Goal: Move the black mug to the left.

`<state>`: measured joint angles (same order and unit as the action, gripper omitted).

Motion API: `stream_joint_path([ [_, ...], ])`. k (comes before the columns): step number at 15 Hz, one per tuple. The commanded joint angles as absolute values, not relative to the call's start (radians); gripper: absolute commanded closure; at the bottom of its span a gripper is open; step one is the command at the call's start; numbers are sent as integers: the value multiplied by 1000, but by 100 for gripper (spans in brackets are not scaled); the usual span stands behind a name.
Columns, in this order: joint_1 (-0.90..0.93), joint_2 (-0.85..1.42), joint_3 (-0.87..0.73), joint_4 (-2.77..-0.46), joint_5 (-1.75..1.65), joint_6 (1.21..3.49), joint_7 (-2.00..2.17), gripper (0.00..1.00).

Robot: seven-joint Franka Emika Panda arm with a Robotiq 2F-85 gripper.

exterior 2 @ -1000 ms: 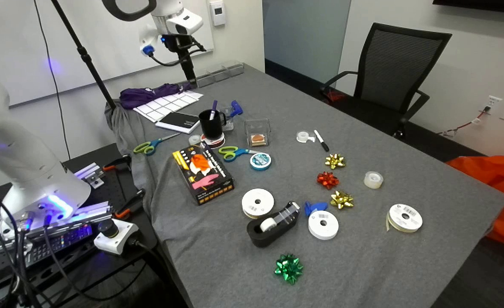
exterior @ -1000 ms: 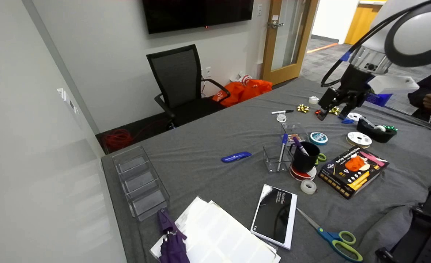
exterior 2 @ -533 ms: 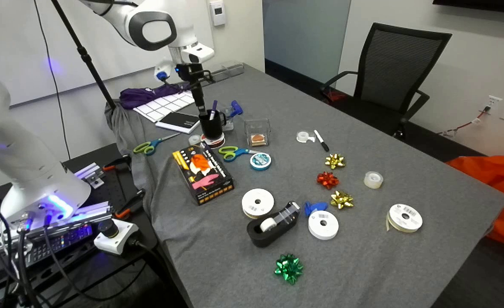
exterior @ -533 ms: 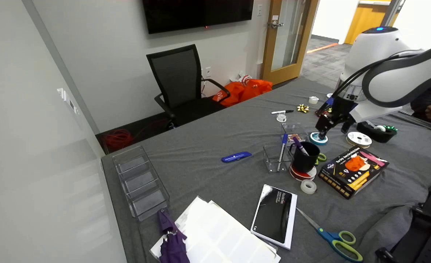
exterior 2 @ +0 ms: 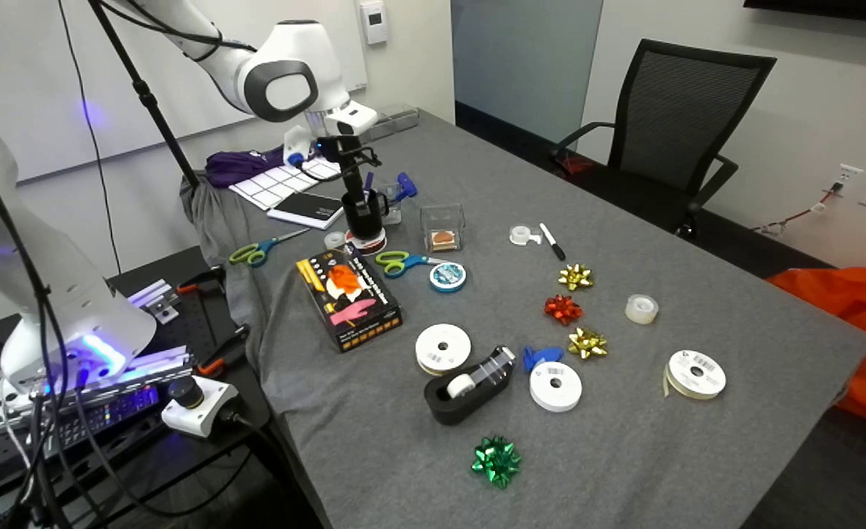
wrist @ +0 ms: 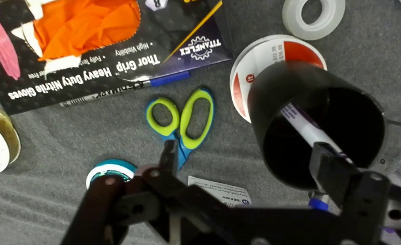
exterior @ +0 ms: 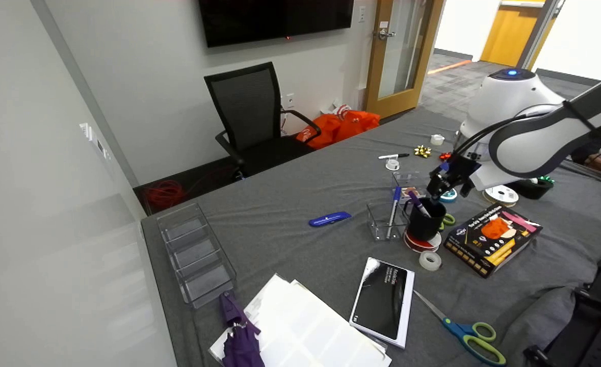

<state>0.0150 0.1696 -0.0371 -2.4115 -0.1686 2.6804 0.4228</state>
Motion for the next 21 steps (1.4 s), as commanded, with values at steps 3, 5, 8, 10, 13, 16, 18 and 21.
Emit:
stream_joint_path([
  [3, 57, 260, -84, -2396, -196, 2805, 429, 0],
  [5, 74, 272, -99, -2398, -195, 2812, 425, 26],
  [8, 93, 282, -112, -2405, -190, 2816, 420, 47],
  [10, 102, 288, -118, -2405, -187, 2819, 415, 61],
  [13, 107, 289, -120, -2404, -180, 2816, 411, 83],
  [16, 101, 280, -110, -2410, -161, 2819, 394, 100],
  [18, 93, 268, -98, -2417, -141, 2825, 375, 100],
  [21, 72, 243, -72, -2432, -88, 2821, 323, 98],
])
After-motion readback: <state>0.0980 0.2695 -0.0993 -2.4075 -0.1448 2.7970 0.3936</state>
